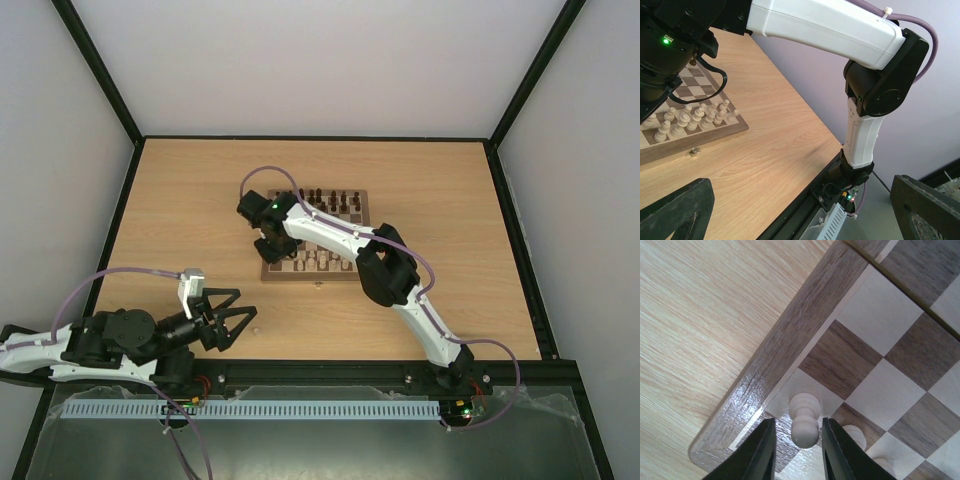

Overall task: Set up the chess pieces on the board
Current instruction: Place the chess piece on the chessboard, then pick up the chess piece at the center of the board.

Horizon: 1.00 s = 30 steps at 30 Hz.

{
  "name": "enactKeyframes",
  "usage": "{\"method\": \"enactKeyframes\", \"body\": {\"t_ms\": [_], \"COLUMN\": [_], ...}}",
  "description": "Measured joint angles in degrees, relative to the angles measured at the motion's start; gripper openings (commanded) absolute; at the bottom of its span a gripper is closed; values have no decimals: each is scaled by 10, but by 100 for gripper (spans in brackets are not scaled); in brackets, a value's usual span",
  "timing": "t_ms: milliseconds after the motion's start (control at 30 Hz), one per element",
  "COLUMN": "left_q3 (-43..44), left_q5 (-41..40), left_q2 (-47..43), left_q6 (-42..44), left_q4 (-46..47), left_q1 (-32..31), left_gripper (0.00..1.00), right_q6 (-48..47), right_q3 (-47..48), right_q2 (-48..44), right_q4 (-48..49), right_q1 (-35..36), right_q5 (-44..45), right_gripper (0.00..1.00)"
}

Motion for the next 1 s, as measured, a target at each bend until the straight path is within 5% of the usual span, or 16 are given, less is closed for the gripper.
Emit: {"method": "enactKeyframes", "body": {"t_ms": [600, 1000], "left_q3": [11, 61], "left_q5": [0, -44], "left_q2": [11, 26], "left_q6": [6, -16], "left_q4": [0, -26], "left_q1": [0, 0], "left_gripper": [99, 99], "right_q6": [-2, 24], "right_q3": [10, -240], "right_q2": [-16, -314], "right_q4": [14, 117], "right_q1": [0, 3], "right_q5": [4, -1], "right_gripper": [53, 55]}}
